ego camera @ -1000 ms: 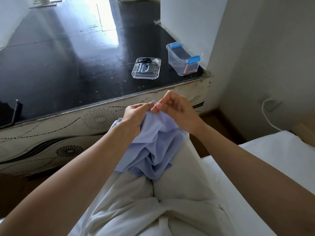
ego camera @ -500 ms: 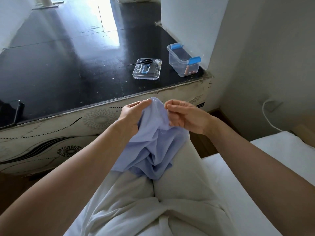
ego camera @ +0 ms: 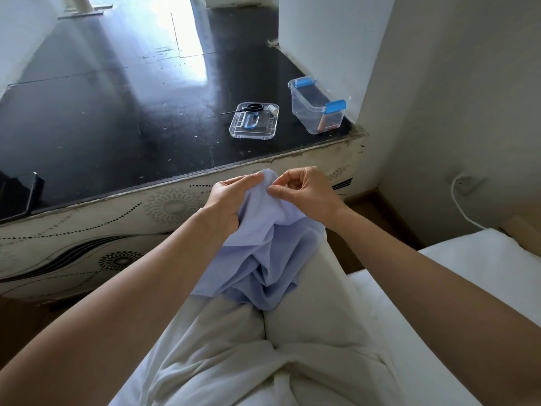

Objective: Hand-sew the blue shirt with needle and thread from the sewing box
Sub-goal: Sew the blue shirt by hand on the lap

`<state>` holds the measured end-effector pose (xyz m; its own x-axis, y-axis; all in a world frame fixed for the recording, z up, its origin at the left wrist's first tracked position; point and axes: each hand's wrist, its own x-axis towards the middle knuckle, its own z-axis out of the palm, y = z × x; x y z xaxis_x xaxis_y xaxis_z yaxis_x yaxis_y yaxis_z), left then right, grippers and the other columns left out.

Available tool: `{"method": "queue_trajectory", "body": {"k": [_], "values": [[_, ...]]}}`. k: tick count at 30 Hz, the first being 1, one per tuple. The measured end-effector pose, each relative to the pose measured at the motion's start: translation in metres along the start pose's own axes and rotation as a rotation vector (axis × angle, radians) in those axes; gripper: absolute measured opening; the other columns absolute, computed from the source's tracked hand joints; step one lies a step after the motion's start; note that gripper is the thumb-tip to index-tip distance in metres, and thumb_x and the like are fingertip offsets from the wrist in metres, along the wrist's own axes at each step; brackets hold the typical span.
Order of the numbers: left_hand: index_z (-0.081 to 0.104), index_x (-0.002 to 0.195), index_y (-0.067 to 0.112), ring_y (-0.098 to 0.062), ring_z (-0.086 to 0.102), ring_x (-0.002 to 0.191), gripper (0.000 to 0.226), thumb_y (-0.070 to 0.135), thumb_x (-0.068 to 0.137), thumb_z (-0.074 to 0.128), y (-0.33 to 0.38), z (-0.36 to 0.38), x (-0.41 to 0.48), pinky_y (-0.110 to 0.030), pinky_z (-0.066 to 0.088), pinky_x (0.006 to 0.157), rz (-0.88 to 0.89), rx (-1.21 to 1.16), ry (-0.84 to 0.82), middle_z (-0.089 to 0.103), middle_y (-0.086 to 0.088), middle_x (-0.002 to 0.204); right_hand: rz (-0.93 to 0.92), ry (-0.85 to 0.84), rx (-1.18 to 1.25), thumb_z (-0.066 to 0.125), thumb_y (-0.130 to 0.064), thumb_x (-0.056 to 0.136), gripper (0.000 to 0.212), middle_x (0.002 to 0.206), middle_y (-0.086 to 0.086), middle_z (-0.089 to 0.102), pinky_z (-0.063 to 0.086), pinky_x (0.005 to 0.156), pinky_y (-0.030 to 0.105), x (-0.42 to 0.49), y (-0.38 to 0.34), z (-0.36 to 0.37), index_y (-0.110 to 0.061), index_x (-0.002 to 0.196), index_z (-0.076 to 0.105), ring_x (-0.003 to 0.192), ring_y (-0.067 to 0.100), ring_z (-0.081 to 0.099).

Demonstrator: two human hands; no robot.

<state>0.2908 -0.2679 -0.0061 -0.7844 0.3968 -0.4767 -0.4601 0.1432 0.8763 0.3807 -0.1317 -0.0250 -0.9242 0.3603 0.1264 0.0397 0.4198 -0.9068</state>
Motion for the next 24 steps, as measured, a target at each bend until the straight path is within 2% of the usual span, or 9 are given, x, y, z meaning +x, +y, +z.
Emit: {"method": "queue_trajectory", "body": {"k": [2, 4, 7, 9, 11, 13, 15, 19, 24], "values": [[0.068, 0.080, 0.013, -0.023, 0.063, 0.073, 0.017, 0.026, 0.079, 0.080, 0.000, 0.000, 0.002, -0.028, 0.053, 0.061, -0.010, 0.006, 0.024, 0.068, -0.010, 0.084, 0.010, -0.174, 0.108, 0.077, -0.033, 0.077, 0.017, 0.083, 0.031, 0.063, 0.050, 0.063, 0.040, -0.006, -0.002, -0.005, -0.016, 0.080, 0.074, 0.071, 0.038, 0.055], [0.067, 0.083, 0.014, -0.024, 0.064, 0.078, 0.021, 0.030, 0.079, 0.080, 0.000, -0.001, 0.003, -0.030, 0.053, 0.062, -0.020, 0.021, 0.045, 0.068, -0.009, 0.088, 0.060, -0.347, 0.180, 0.075, -0.036, 0.074, 0.019, 0.080, 0.032, 0.060, 0.043, 0.060, 0.034, -0.011, -0.006, -0.010, -0.018, 0.080, 0.075, 0.068, 0.032, 0.049], [0.066, 0.085, 0.016, -0.024, 0.065, 0.079, 0.022, 0.033, 0.079, 0.079, -0.001, 0.000, 0.004, -0.030, 0.053, 0.060, -0.012, 0.042, 0.031, 0.068, -0.008, 0.089, 0.116, -0.473, 0.182, 0.073, -0.026, 0.080, 0.013, 0.070, 0.013, 0.061, 0.040, 0.053, 0.021, -0.016, -0.008, -0.015, -0.014, 0.082, 0.074, 0.059, 0.015, 0.050], [0.069, 0.083, 0.016, -0.024, 0.065, 0.077, 0.016, 0.028, 0.080, 0.079, -0.002, 0.000, 0.003, -0.028, 0.054, 0.059, 0.001, 0.034, 0.002, 0.069, -0.007, 0.084, 0.127, -0.448, 0.159, 0.071, -0.022, 0.085, 0.009, 0.066, 0.002, 0.056, 0.039, 0.052, 0.018, -0.015, -0.007, -0.018, -0.013, 0.089, 0.072, 0.057, 0.010, 0.046], [0.072, 0.079, 0.017, -0.024, 0.065, 0.079, 0.010, 0.024, 0.080, 0.079, -0.002, -0.001, 0.003, -0.030, 0.057, 0.065, 0.023, 0.029, -0.024, 0.071, -0.007, 0.083, 0.179, -0.331, 0.157, 0.066, -0.025, 0.092, 0.011, 0.071, 0.001, 0.053, 0.041, 0.055, 0.019, -0.012, -0.004, -0.020, -0.016, 0.098, 0.067, 0.062, 0.013, 0.046], [0.075, 0.079, 0.020, -0.026, 0.066, 0.086, 0.009, 0.025, 0.077, 0.081, -0.002, -0.004, 0.003, -0.038, 0.058, 0.076, 0.040, 0.051, -0.032, 0.072, -0.008, 0.093, 0.306, -0.203, 0.215, 0.048, -0.017, 0.100, 0.012, 0.078, 0.005, 0.052, 0.045, 0.060, 0.020, -0.007, -0.004, -0.024, -0.015, 0.098, 0.059, 0.068, 0.013, 0.047], [0.077, 0.082, 0.020, -0.027, 0.066, 0.089, 0.012, 0.026, 0.074, 0.083, -0.001, -0.008, 0.003, -0.040, 0.057, 0.079, 0.061, 0.067, -0.051, 0.073, -0.010, 0.099, 0.308, -0.161, 0.214, 0.038, -0.010, 0.103, 0.019, 0.077, 0.004, 0.052, 0.049, 0.063, 0.019, -0.005, 0.000, -0.030, -0.015, 0.100, 0.055, 0.069, 0.012, 0.049], [0.077, 0.086, 0.015, -0.024, 0.065, 0.082, 0.011, 0.020, 0.076, 0.081, 0.001, -0.009, 0.000, -0.037, 0.055, 0.078, 0.115, 0.102, -0.106, 0.072, -0.010, 0.091, 0.138, -0.115, 0.250, 0.051, -0.010, 0.099, 0.017, 0.080, -0.002, 0.070, 0.055, 0.067, 0.021, -0.002, 0.008, -0.034, -0.005, 0.115, 0.056, 0.067, 0.009, 0.063], [0.077, 0.075, 0.019, -0.021, 0.064, 0.078, 0.004, 0.017, 0.079, 0.079, 0.002, -0.013, -0.006, -0.031, 0.052, 0.071, 0.179, 0.180, -0.160, 0.072, -0.008, 0.083, 0.083, -0.105, 0.368, 0.064, -0.018, 0.091, 0.015, 0.082, 0.002, 0.072, 0.052, 0.062, 0.020, 0.002, 0.006, -0.027, -0.004, 0.097, 0.064, 0.068, 0.013, 0.062]]}}
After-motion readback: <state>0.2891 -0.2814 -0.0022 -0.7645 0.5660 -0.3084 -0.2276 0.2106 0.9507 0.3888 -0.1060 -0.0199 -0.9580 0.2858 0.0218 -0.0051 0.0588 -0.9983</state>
